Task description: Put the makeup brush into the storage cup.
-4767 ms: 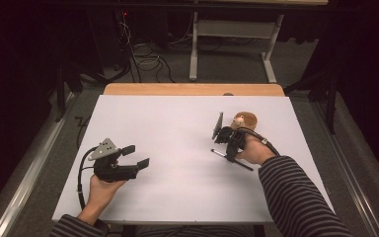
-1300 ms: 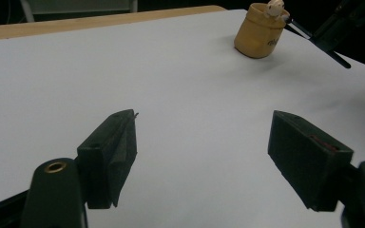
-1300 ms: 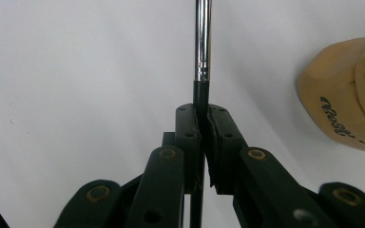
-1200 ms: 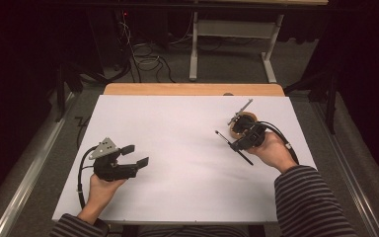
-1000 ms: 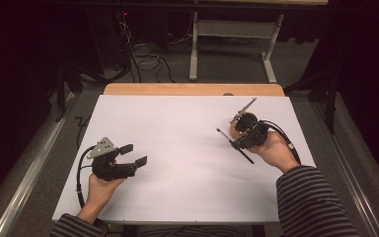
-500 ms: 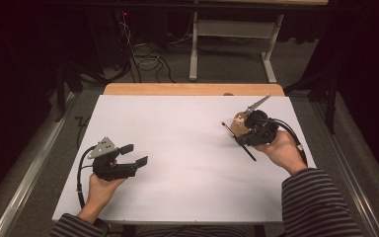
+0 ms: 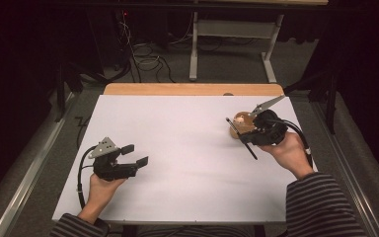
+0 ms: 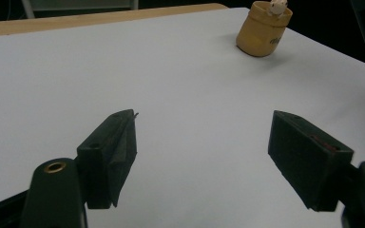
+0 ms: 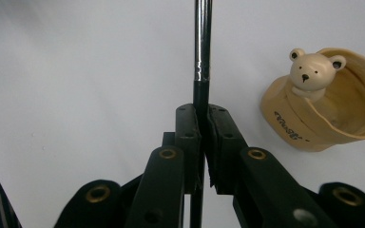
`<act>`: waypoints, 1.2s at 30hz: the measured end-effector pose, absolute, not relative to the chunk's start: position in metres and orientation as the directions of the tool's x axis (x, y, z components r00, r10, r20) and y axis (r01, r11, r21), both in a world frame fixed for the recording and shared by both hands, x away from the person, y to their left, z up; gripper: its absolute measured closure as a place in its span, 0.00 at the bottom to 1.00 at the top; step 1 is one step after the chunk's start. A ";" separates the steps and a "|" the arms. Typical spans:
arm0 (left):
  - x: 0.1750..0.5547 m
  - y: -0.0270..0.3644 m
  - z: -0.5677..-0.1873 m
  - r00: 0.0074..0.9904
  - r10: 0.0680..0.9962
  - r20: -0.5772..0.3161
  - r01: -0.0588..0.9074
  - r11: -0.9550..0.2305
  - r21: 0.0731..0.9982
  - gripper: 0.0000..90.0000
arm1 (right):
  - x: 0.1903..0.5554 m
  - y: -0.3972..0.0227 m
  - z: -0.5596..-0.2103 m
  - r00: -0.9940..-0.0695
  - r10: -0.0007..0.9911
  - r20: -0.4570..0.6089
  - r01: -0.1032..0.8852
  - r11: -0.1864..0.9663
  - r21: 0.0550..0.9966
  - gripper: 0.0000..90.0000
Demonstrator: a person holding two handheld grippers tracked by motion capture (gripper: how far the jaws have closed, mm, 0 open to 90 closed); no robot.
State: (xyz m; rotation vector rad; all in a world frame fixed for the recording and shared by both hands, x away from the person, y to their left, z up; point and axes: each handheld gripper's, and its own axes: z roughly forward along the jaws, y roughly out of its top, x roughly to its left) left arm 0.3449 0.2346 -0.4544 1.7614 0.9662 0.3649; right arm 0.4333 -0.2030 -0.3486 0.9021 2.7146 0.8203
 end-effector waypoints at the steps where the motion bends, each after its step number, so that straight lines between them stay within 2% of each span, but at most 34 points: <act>1: 0.345 0.235 -0.454 0.627 0.753 -0.199 0.434 -0.126 0.892 0.28 | 0.433 -0.203 -0.349 -0.804 0.595 0.015 0.504 0.667 0.549 0.96; 20: 0.345 0.236 -0.455 0.622 0.759 -0.193 0.433 -0.128 0.892 0.28 | 0.423 -0.225 -0.341 -0.785 0.619 0.020 0.481 0.590 0.648 0.96; 36: 0.346 0.235 -0.455 0.624 0.758 -0.190 0.438 -0.138 0.888 0.28 | 0.420 -0.247 -0.343 -0.727 0.685 0.040 0.494 0.482 0.724 0.96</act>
